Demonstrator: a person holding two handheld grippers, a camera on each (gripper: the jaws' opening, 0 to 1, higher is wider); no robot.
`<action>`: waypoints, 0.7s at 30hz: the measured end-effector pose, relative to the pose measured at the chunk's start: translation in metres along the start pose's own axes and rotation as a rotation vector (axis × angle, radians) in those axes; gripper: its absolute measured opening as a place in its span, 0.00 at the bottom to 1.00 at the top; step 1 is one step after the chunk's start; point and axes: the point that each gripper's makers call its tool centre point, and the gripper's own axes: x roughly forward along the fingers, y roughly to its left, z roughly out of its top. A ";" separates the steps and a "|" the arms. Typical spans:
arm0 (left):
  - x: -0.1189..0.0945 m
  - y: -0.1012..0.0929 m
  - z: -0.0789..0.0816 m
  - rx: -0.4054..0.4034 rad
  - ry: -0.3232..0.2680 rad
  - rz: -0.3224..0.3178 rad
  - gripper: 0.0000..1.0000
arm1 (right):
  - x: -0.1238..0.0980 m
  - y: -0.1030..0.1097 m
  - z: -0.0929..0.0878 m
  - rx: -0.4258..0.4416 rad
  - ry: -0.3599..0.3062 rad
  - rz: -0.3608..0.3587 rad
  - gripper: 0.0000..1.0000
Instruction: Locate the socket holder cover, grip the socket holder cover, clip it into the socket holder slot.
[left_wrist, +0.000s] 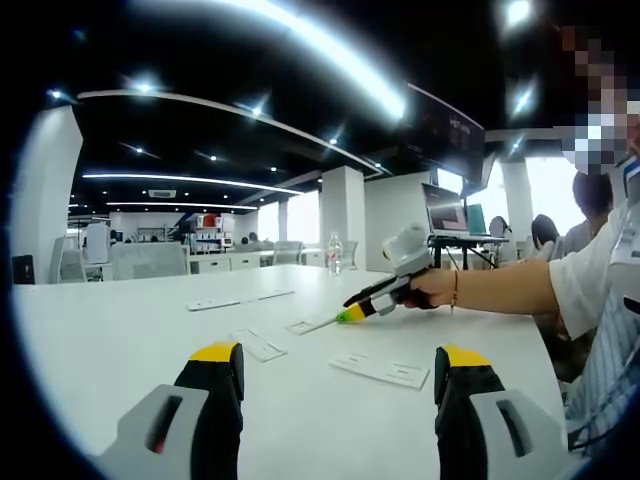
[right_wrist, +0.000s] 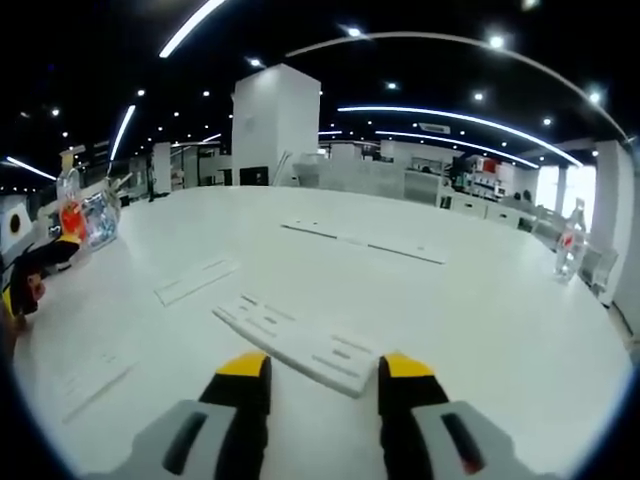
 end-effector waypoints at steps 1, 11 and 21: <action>0.000 0.000 0.000 0.000 0.000 0.000 0.78 | 0.000 0.000 0.000 -0.002 0.000 0.000 0.44; -0.001 0.001 0.001 0.000 -0.002 0.001 0.78 | 0.001 0.007 0.002 0.001 -0.005 0.011 0.45; -0.001 0.001 0.001 0.000 -0.003 0.000 0.78 | 0.004 0.012 0.004 0.007 -0.011 0.022 0.46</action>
